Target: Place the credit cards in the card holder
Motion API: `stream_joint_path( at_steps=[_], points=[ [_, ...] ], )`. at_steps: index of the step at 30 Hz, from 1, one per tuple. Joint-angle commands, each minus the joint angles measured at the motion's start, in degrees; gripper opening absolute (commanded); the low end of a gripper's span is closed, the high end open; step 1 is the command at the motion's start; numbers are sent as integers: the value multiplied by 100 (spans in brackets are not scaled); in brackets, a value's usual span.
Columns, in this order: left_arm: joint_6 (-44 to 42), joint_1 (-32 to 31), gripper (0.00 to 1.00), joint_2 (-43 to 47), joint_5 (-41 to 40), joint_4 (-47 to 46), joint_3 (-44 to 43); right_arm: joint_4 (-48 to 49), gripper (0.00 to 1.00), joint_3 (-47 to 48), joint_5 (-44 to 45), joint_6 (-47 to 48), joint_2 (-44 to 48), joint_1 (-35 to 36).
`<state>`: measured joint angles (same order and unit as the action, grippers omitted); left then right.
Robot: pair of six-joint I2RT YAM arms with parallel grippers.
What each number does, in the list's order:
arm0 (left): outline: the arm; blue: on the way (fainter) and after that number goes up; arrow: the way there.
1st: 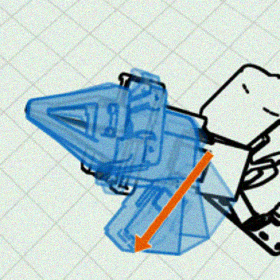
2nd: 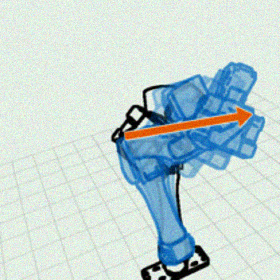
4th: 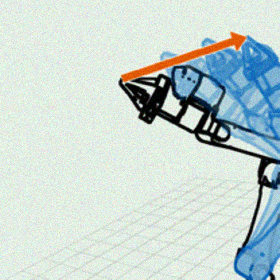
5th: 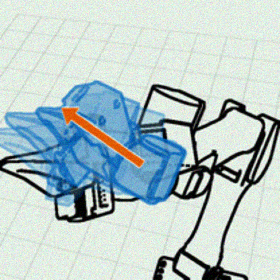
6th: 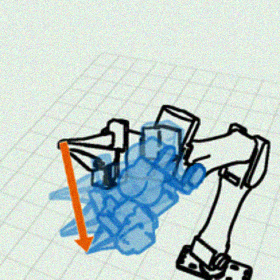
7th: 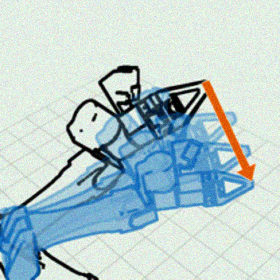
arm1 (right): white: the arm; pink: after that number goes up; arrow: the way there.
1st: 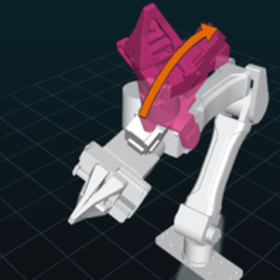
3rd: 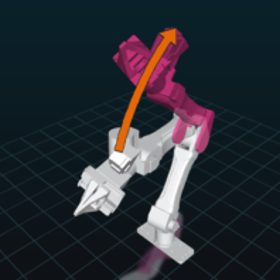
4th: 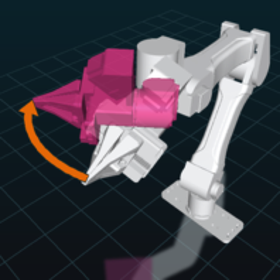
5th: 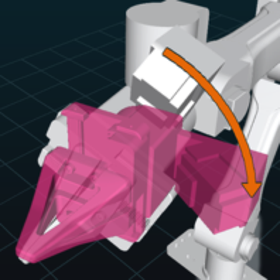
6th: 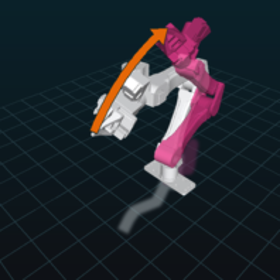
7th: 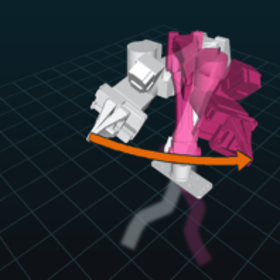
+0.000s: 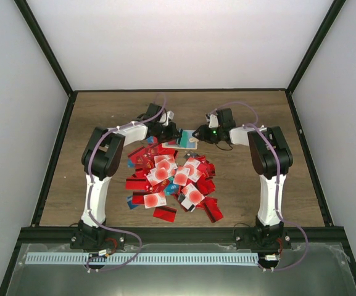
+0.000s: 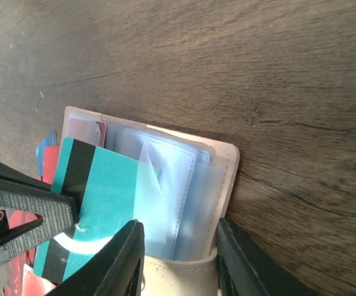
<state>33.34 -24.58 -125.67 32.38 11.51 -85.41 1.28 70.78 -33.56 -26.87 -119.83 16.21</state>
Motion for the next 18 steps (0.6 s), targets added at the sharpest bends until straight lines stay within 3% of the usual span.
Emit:
stream_joint_path(
  at_steps=[1,18],
  points=[
    [236,-73,4,-346,64,20,-15,-41,34,120,-140,-8,-214,41],
    [1055,-82,4,-415,206,-848,402,2,32,51,-194,-3,-191,44]
  ],
)
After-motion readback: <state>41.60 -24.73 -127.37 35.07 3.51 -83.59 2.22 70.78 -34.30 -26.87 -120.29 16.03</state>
